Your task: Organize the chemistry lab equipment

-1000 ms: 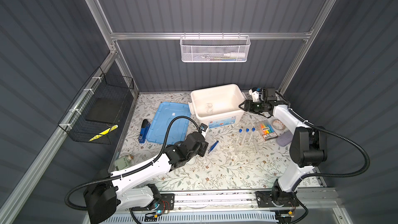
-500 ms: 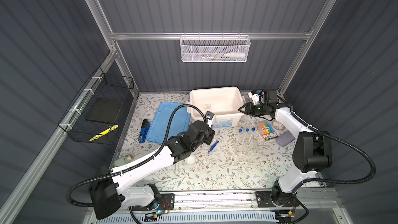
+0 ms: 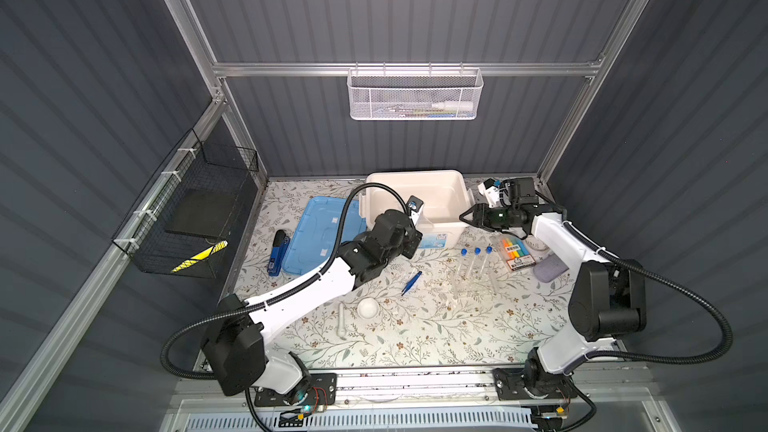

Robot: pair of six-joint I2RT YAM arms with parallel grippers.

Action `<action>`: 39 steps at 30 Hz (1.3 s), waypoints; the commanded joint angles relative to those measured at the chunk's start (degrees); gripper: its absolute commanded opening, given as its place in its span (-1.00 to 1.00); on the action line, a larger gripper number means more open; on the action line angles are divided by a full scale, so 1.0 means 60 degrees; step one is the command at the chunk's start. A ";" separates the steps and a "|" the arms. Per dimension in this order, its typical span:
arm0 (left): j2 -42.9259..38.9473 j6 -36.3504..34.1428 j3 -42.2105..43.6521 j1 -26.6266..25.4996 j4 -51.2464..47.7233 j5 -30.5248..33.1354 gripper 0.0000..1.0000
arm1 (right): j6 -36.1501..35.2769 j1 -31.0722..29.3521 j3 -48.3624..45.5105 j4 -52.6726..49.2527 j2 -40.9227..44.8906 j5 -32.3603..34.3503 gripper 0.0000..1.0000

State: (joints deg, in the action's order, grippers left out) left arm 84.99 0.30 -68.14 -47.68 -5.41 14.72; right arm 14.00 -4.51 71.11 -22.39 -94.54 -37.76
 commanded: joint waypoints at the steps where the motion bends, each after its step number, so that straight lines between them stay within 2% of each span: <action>1: 0.0698 -0.0334 -0.0748 0.0448 0.0431 -0.0986 -0.86 | 0.0010 -0.0054 -0.0155 -0.0063 0.0188 -0.0024 -0.05; 7: 0.2309 -0.0839 -0.2057 0.0897 0.0206 -0.1721 -0.86 | 0.0199 -0.0053 -0.0324 0.0347 0.0200 0.0078 0.01; 17: 0.4674 -0.0772 -0.4245 0.1781 0.0178 -0.3326 -0.86 | 0.0431 -0.0053 -0.0515 0.0871 0.0234 0.0290 0.10; 26: 0.6532 -0.0936 -0.6508 0.2247 -0.1272 -0.4930 -0.85 | 0.0522 -0.0053 -0.0587 0.1035 0.0202 0.0388 0.15; 31: 0.7200 -0.1255 -0.7269 0.2286 -0.1969 -0.5182 -0.84 | 0.0582 -0.0054 -0.0578 0.1089 0.0157 0.0391 0.17; 39: 0.7956 -0.1894 -0.7969 0.2292 -0.2863 -0.4603 -0.82 | 0.0525 -0.0053 -0.0540 0.0980 0.0156 0.0463 0.20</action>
State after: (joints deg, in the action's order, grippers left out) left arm 130.96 -8.03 -113.54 -34.02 -18.68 -13.54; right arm 17.41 -4.60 68.14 -16.29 -94.08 -35.51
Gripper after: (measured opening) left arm 0.089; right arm 0.600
